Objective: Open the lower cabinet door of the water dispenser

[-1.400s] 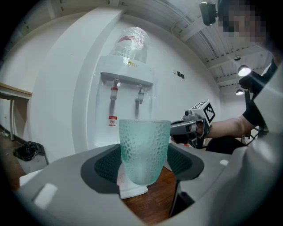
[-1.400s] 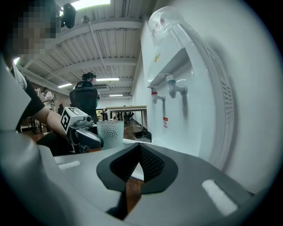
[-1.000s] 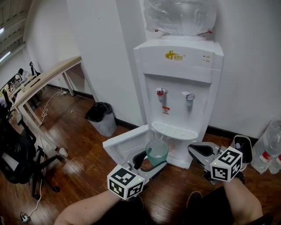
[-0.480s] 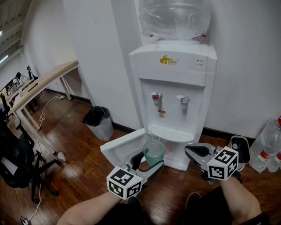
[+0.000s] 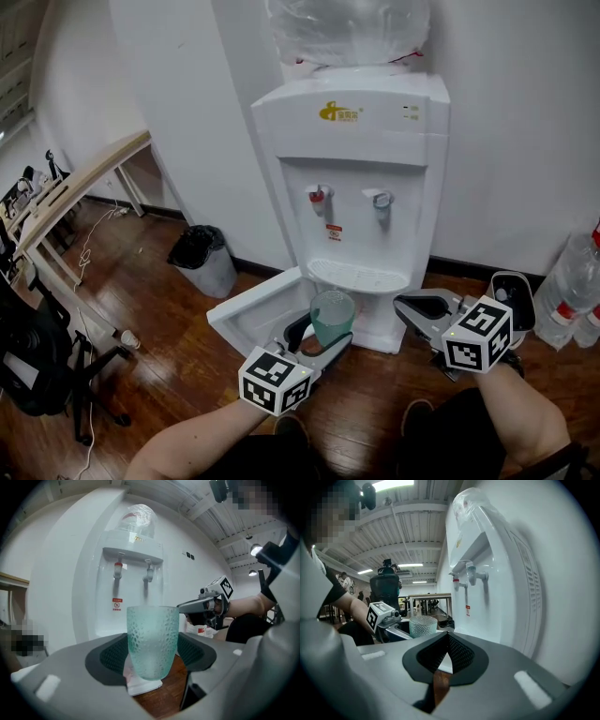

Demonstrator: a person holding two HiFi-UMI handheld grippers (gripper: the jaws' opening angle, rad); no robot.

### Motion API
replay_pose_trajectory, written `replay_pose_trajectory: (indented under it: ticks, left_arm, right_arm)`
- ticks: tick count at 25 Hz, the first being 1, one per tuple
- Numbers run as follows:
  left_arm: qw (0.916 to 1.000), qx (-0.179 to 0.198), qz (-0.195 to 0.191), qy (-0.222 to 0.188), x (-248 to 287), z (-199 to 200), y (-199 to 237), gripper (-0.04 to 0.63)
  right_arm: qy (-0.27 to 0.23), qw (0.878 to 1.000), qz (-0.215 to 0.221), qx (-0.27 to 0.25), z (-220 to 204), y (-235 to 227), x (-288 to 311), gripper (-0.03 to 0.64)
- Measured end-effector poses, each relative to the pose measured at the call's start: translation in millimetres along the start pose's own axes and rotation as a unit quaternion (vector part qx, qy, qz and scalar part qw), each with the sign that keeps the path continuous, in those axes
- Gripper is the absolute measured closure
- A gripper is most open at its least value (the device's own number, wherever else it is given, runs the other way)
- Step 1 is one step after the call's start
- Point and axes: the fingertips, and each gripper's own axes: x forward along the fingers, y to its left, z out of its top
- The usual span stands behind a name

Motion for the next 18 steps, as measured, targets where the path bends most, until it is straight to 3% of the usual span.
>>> replay_pose_trajectory:
  ticks: [4, 9, 12, 18]
  left_arm:
    - [0.9999, 0.011, 0.009, -0.007, 12.1, -6.1, 12.0, 0.264]
    - [0.9998, 0.011, 0.012, 0.008, 28.6, -31.1, 16.8, 0.265]
    - [0.9996, -0.001, 0.021, 0.016, 43.0, -49.2, 22.7, 0.265]
    - [0.9989, -0.016, 0.039, 0.019, 65.4, -84.6, 38.5, 0.265]
  right_arm:
    - [-0.006, 1.0, -0.002, -0.01, 9.6, -0.8, 1.9, 0.615]
    - [0.0, 0.997, 0.012, -0.072, -3.2, 3.6, 2.4, 0.615]
    - [-0.007, 0.998, 0.027, -0.05, -20.6, -5.7, 4.9, 0.615]
    - [0.008, 1.0, 0.012, -0.022, -76.7, -29.2, 16.1, 0.615]
